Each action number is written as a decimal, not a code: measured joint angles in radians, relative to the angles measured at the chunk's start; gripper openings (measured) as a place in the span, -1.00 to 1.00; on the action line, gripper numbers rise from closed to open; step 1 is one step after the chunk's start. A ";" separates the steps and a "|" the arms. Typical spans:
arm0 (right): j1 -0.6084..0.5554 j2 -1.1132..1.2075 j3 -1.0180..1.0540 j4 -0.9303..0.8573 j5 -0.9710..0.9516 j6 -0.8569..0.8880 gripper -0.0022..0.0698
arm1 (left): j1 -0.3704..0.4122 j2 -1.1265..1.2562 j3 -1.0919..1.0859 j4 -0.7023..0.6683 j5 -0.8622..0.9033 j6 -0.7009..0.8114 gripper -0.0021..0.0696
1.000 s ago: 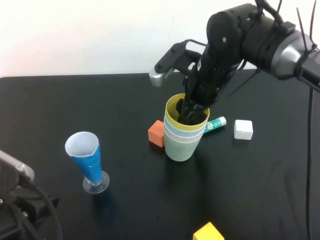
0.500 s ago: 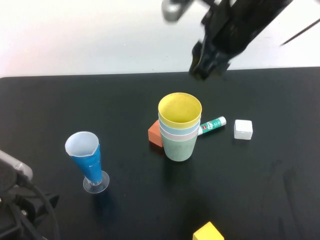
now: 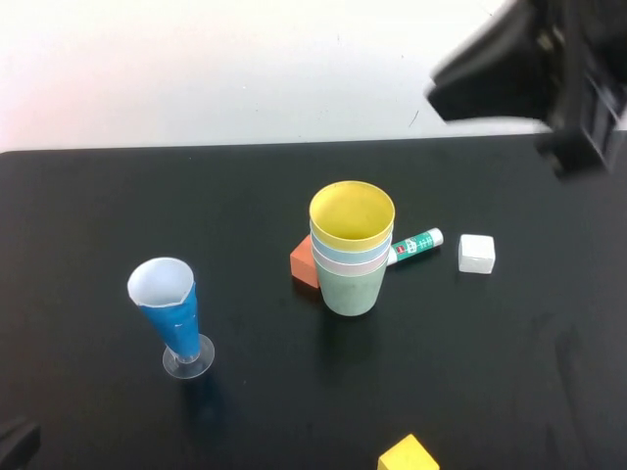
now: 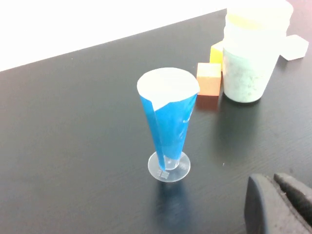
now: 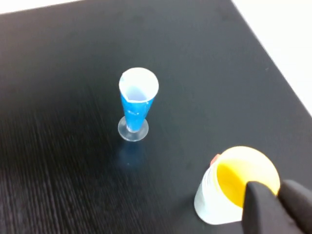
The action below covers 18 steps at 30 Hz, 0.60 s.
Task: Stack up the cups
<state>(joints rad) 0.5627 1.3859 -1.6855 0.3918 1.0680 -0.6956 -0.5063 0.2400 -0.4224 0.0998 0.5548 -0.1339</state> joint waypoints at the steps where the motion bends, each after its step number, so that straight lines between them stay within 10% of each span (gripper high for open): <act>1: 0.000 -0.043 0.067 0.004 -0.049 -0.012 -0.79 | 0.000 -0.018 0.018 0.000 -0.005 -0.001 -0.94; 18: 0.000 -0.722 0.960 0.010 -0.700 -0.075 -0.94 | 0.000 -0.054 0.156 0.008 0.000 -0.005 -0.94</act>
<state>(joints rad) 0.5627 0.6644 -0.7251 0.4020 0.3676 -0.7710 -0.5063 0.1861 -0.2659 0.1077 0.5550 -0.1387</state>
